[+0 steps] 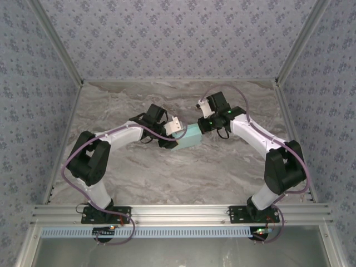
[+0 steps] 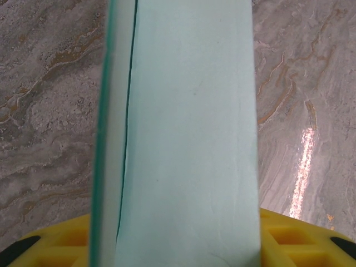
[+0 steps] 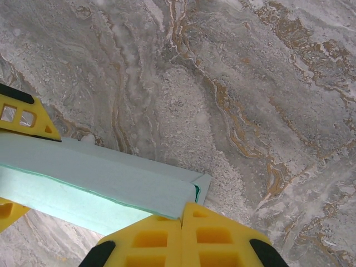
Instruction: Fold the paper box
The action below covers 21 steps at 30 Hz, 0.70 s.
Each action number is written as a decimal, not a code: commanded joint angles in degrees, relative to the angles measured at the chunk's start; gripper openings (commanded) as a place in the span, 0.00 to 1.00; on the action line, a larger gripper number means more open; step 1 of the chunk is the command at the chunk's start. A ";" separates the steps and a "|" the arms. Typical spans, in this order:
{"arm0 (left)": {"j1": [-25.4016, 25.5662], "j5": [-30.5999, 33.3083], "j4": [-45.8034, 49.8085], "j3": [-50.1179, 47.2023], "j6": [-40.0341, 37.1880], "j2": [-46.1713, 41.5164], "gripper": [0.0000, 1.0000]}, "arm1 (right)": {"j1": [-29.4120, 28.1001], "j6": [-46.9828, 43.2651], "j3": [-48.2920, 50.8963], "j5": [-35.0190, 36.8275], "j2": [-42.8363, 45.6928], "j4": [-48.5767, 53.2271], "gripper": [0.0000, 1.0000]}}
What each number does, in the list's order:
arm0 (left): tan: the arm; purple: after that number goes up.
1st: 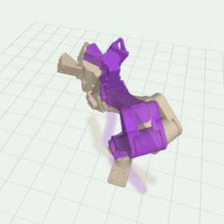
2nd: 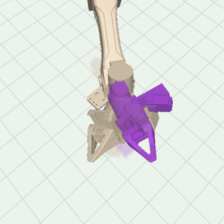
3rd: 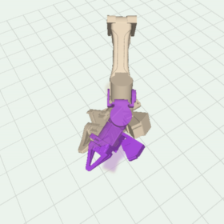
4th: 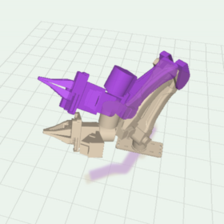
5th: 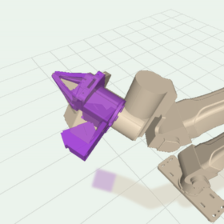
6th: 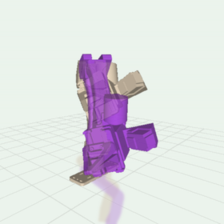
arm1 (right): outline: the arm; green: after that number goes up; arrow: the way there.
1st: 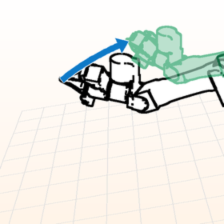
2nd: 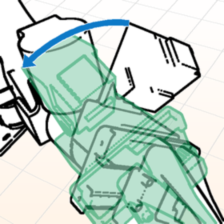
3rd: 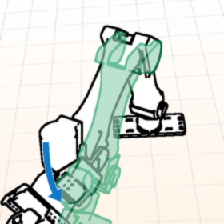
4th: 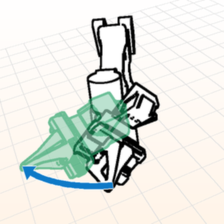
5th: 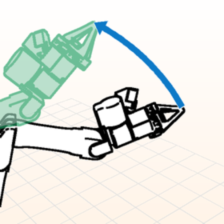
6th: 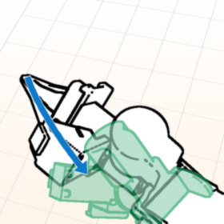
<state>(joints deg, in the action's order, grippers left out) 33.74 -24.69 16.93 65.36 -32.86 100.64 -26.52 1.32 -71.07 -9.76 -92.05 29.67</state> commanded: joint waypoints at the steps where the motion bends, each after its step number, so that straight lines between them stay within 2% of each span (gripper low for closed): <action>1: 0.04 -0.80 0.11 2.05 1.10 1.64 0.49 | -1.69 2.11 -0.51 -3.24 -0.59 1.54 0.00; 9: 0.04 -1.24 -0.46 2.83 2.19 3.05 0.49 | -2.56 10.09 6.80 -2.23 1.14 -6.25 0.00; 14: 0.07 -1.11 -0.49 3.02 2.17 2.97 0.49 | -2.74 12.26 8.29 -0.66 2.30 -7.56 0.00; 21: 0.45 -0.52 0.01 3.02 1.21 2.98 0.49 | -1.62 13.80 6.88 -5.92 3.38 -6.26 0.00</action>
<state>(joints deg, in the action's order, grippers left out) 33.43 -24.86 17.15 66.76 -31.44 101.84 -27.14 12.91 -63.94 -8.27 -89.03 19.57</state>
